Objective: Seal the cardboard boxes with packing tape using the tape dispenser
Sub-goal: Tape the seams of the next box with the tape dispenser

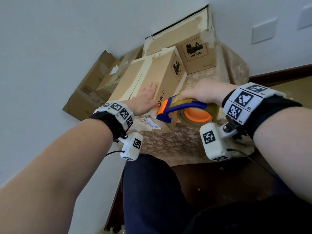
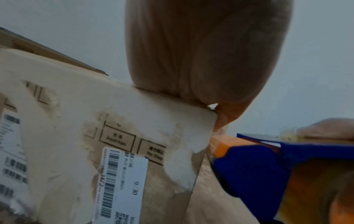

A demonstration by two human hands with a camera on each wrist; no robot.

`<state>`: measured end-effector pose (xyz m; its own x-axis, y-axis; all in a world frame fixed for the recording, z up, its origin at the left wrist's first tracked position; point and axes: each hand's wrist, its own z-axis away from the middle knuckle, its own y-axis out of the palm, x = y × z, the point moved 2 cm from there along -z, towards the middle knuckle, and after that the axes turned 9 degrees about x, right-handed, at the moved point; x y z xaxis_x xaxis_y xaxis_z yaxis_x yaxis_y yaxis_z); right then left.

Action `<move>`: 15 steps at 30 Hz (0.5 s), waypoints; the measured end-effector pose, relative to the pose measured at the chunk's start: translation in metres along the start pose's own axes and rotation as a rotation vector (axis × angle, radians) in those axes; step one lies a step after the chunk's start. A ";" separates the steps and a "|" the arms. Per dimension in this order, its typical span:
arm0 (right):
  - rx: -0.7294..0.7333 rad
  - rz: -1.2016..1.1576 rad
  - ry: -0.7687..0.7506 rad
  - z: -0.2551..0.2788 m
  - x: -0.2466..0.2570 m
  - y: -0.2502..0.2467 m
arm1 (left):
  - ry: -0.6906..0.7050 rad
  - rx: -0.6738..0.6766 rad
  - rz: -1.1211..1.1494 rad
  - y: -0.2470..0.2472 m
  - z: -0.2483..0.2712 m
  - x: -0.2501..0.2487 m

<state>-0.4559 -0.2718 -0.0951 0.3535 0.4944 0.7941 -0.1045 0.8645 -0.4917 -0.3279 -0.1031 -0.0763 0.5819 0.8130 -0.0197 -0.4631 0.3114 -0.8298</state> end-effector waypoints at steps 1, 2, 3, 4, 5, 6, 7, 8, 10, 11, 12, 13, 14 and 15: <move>-0.002 0.020 0.014 0.001 0.005 -0.002 | -0.001 -0.008 -0.009 0.000 -0.001 0.000; -0.002 0.035 0.027 0.002 0.010 -0.003 | 0.004 -0.018 -0.015 0.001 -0.003 0.000; -0.003 0.038 0.037 0.003 0.015 -0.004 | 0.010 -0.027 -0.018 0.001 -0.004 0.001; -0.004 0.035 0.047 0.004 0.018 -0.006 | 0.017 -0.028 -0.020 0.001 -0.005 0.002; -0.001 0.034 0.058 0.005 0.021 -0.007 | 0.019 -0.026 -0.020 0.001 -0.006 0.003; 0.007 0.032 0.068 0.005 0.023 -0.008 | 0.019 -0.023 -0.022 0.002 -0.007 0.004; 0.013 0.020 0.066 0.006 0.024 -0.008 | 0.020 -0.022 -0.026 0.002 -0.009 0.005; 0.029 0.007 0.072 0.007 0.026 -0.008 | 0.021 -0.021 -0.030 0.002 -0.009 0.005; 0.029 -0.016 0.063 0.008 0.030 -0.009 | 0.023 -0.023 -0.037 0.002 -0.009 0.005; 0.020 -0.018 0.066 0.008 0.032 -0.009 | 0.026 -0.022 -0.042 0.001 -0.008 0.004; 0.018 -0.006 0.069 0.005 0.032 -0.009 | 0.032 -0.023 -0.046 0.001 -0.008 0.004; 0.022 0.042 0.101 0.004 0.030 -0.008 | 0.036 -0.027 -0.054 0.001 -0.008 0.004; 0.039 0.141 0.149 0.003 0.026 -0.004 | 0.039 -0.033 -0.065 0.001 -0.008 0.004; 0.054 0.251 0.193 0.001 0.018 0.000 | 0.040 -0.035 -0.074 0.002 -0.009 0.005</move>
<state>-0.4507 -0.2628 -0.0810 0.4796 0.6711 0.5653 -0.2582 0.7236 -0.6401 -0.3200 -0.1031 -0.0829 0.6399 0.7682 0.0205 -0.3947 0.3514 -0.8490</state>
